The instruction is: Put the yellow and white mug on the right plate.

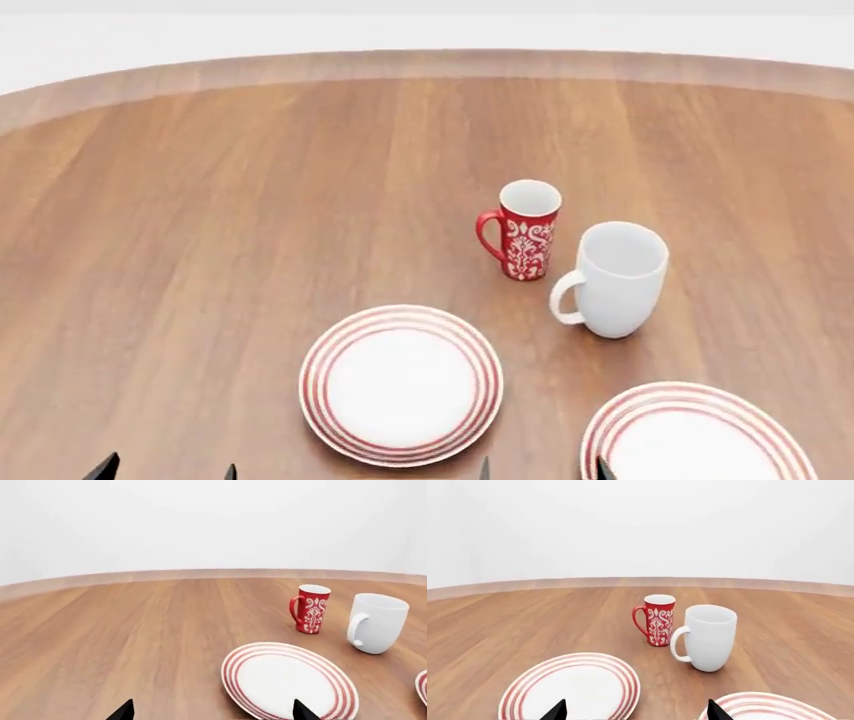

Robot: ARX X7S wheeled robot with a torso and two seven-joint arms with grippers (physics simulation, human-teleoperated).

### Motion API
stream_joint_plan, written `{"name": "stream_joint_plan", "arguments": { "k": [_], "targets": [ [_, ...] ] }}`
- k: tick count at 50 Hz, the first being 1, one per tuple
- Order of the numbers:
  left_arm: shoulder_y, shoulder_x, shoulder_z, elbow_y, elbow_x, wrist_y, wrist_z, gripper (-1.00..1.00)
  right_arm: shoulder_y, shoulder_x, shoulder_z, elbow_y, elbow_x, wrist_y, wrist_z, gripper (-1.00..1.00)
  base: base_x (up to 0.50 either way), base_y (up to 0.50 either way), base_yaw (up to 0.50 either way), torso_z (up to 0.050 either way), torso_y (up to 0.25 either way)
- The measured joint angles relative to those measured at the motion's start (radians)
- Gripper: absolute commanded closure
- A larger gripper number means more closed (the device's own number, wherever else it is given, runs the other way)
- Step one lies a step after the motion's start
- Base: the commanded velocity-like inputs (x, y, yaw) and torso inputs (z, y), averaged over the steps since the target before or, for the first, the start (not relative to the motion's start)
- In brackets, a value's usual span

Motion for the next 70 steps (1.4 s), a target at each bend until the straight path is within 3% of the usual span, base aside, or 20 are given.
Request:
{"name": "stream_joint_plan", "arguments": {
  "k": [18, 28, 50, 70],
  "targets": [
    [-0.003, -0.01, 0.011, -0.004, -0.012, 0.003, -0.009, -1.0, 0.0, 0.022, -0.015, -0.016, 0.001, 0.003, 0.007, -1.0, 0.03, 0.0, 0.0, 0.0, 0.0],
    [-0.004, -0.015, 0.015, -0.004, -0.019, 0.005, -0.014, -1.0, 0.002, 0.089, 0.004, -0.076, 0.04, 0.052, -0.028, -1.0, 0.0, 0.0, 0.0, 0.0, 0.0],
    [-0.005, -0.029, 0.024, 0.008, -0.032, 0.001, -0.027, -1.0, -0.036, 0.347, 0.045, -0.232, 0.287, 0.136, -0.342, -1.0, 0.0, 0.0, 0.0, 0.0, 0.0],
    [-0.011, -0.038, 0.033, 0.005, -0.042, 0.0, -0.036, -1.0, -0.125, 0.492, -0.002, -0.242, 0.372, 0.14, -0.58, -1.0, 0.0, 0.0, 0.0, 0.0, 0.0]
  ]
}}
